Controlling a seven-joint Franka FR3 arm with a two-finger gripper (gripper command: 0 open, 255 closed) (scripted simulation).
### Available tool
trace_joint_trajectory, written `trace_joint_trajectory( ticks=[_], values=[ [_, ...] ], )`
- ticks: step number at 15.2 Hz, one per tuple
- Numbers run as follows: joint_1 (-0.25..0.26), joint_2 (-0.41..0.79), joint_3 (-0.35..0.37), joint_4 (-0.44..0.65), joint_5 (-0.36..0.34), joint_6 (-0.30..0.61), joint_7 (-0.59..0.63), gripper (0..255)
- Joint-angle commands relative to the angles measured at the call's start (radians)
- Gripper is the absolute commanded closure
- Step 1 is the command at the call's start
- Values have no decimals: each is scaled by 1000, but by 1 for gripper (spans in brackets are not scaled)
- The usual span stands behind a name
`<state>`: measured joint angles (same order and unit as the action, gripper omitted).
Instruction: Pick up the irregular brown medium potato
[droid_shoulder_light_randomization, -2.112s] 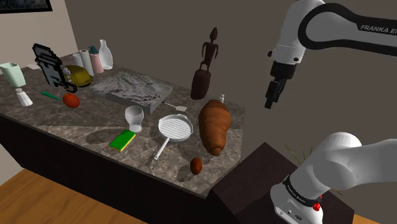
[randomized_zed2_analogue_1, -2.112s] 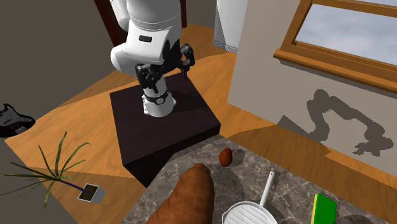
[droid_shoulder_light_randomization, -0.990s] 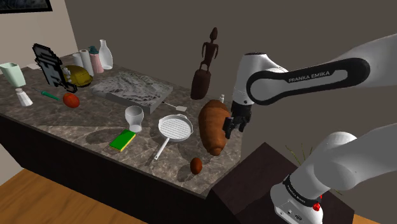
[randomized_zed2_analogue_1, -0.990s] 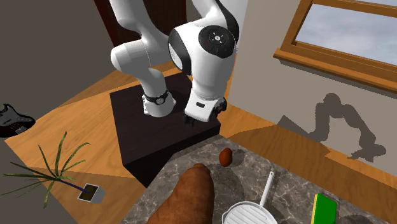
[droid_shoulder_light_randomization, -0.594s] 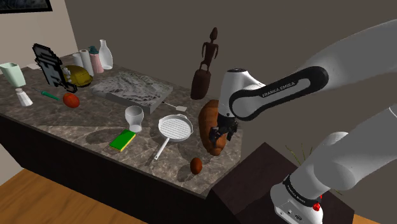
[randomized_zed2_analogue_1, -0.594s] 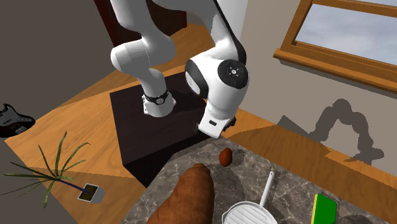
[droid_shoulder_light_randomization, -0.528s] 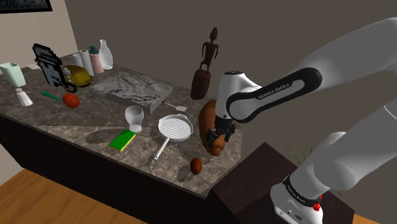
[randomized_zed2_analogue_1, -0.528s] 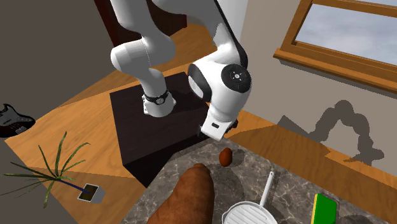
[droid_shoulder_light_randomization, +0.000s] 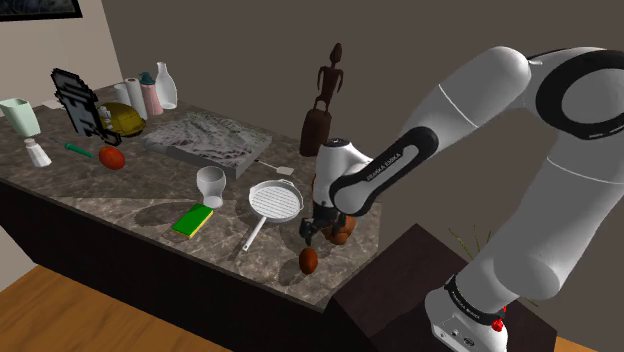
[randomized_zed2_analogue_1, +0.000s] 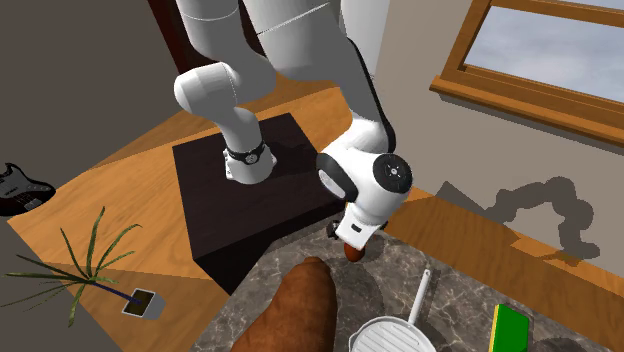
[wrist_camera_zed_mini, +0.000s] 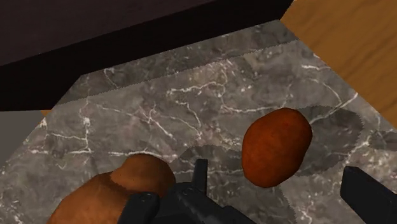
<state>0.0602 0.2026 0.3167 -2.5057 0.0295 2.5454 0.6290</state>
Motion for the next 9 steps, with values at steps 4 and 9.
trace_joint_trajectory(
  ticks=[4,9],
  values=[
    [66,214,-64,117,-98,96,144,0],
    [85,288,-89,136,-121,150,157,0]
  ],
)
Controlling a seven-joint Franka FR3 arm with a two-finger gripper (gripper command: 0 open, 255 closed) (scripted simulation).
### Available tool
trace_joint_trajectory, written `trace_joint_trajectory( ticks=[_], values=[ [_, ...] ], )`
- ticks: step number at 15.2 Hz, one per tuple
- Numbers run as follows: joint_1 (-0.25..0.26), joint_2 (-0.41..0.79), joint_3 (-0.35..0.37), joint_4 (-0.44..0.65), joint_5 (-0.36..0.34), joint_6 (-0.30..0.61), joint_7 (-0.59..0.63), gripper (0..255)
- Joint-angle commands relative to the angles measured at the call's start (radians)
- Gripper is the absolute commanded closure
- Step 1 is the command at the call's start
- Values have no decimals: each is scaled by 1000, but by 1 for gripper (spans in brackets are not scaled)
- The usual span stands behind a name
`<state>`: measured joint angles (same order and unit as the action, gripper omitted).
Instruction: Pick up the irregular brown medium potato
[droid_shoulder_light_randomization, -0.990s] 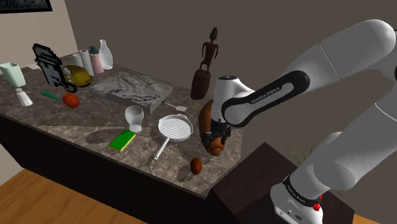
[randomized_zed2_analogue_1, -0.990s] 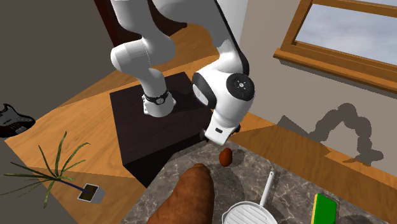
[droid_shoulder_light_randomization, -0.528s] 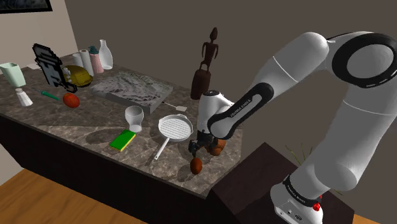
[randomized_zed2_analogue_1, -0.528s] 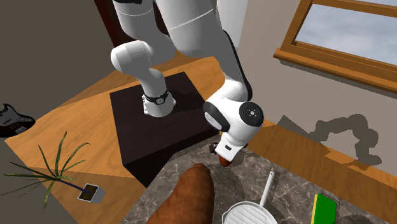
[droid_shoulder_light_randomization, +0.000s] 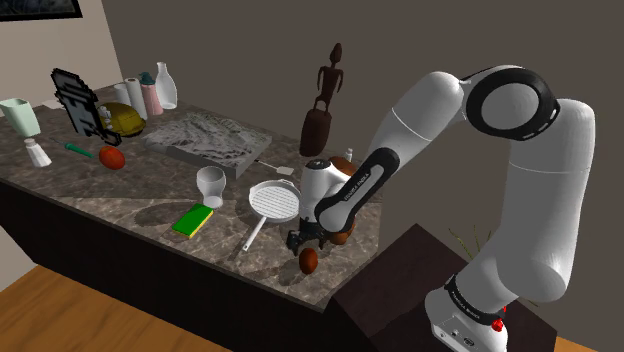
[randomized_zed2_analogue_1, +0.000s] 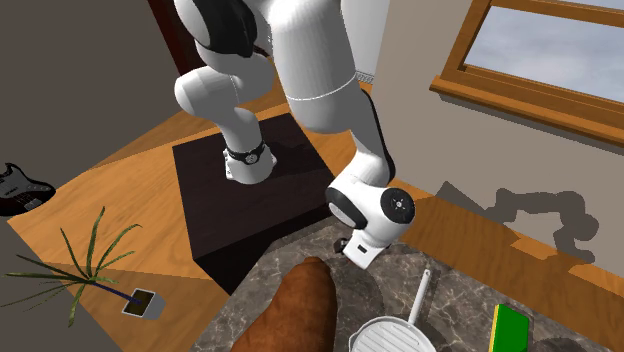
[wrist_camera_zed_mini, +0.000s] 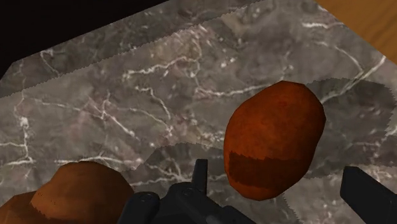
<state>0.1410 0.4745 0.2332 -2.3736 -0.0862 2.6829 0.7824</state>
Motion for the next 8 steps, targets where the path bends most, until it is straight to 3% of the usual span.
trace_joint_trajectory(
  ticks=[1,4,5,8],
  values=[
    [8,31,-10,9,-10,23,6,0],
    [14,54,-18,16,-16,39,10,0],
    [13,52,-17,15,-16,37,9,255],
    [13,53,-17,16,-16,37,9,255]
  ],
)
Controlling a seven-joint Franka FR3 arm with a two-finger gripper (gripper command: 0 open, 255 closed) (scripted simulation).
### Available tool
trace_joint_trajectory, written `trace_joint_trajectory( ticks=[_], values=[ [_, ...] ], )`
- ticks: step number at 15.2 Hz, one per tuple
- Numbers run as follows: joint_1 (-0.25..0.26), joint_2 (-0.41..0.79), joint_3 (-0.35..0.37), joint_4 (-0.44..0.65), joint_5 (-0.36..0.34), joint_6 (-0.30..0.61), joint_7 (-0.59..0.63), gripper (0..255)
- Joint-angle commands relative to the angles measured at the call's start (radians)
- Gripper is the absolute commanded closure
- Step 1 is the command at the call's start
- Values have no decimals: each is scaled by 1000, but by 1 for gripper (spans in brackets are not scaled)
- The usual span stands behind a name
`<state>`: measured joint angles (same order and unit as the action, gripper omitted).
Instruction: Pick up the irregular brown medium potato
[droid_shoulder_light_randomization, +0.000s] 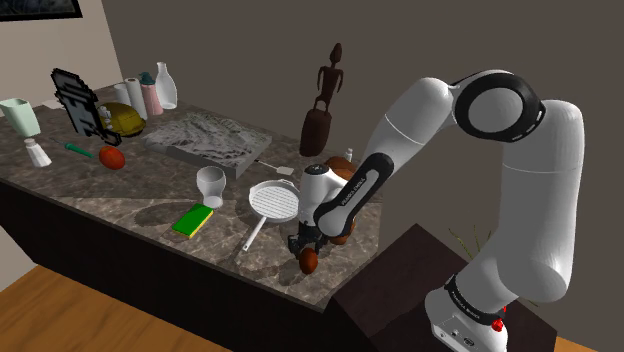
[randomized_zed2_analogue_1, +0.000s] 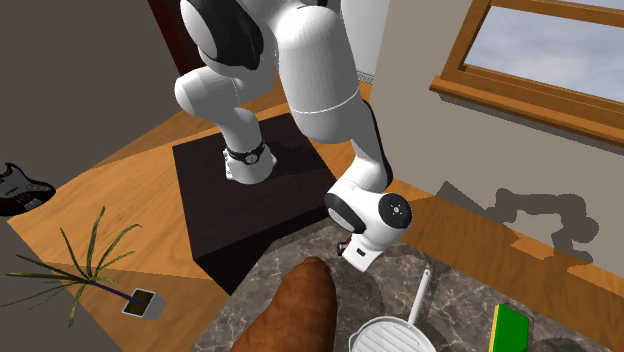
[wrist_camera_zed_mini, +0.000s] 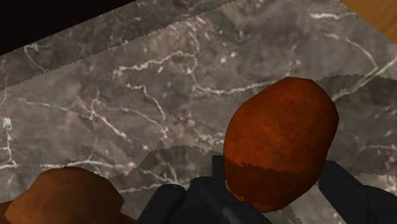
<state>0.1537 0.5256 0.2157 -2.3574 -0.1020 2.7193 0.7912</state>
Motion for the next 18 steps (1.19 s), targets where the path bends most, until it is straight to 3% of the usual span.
trace_joint_trajectory(
  ticks=[1,6,18],
  values=[
    [0,1,0,0,0,0,0,255],
    [2,3,0,0,-1,2,1,255],
    [-41,-173,56,-44,59,-129,-33,255]
  ],
)
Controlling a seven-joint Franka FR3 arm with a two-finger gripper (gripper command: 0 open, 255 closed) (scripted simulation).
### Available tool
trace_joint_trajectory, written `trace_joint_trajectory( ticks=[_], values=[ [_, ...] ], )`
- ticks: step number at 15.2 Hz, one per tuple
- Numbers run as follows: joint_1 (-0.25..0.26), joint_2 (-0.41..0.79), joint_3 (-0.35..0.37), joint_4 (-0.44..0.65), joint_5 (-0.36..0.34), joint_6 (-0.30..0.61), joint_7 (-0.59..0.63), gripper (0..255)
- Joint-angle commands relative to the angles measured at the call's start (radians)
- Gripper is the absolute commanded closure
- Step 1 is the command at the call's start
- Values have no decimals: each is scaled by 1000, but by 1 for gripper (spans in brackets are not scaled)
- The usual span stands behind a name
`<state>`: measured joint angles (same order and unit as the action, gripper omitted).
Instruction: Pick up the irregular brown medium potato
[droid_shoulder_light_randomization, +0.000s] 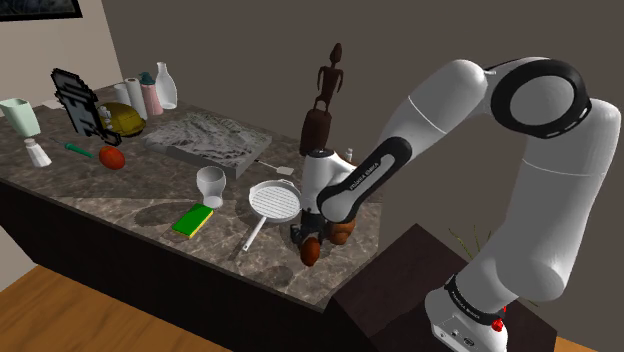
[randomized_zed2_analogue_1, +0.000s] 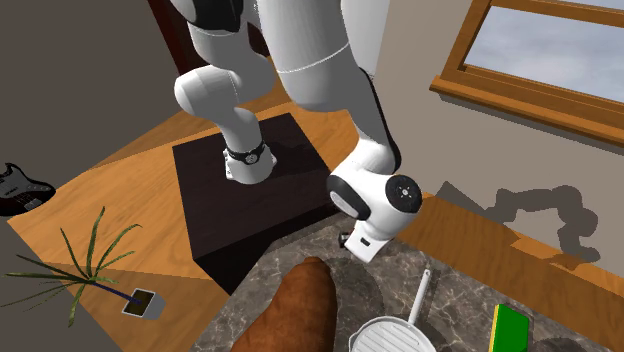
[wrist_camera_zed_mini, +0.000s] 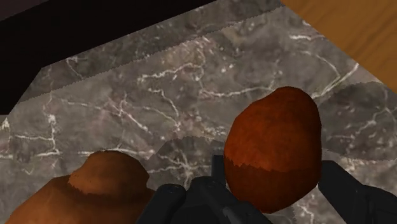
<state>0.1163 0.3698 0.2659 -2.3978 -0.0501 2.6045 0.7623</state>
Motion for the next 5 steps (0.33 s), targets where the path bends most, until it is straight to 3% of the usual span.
trace_joint_trajectory(
  ticks=[1,5],
  values=[
    [-7,-32,9,-6,13,-26,-7,255],
    [-12,-62,17,-9,25,-52,-14,255]
  ],
)
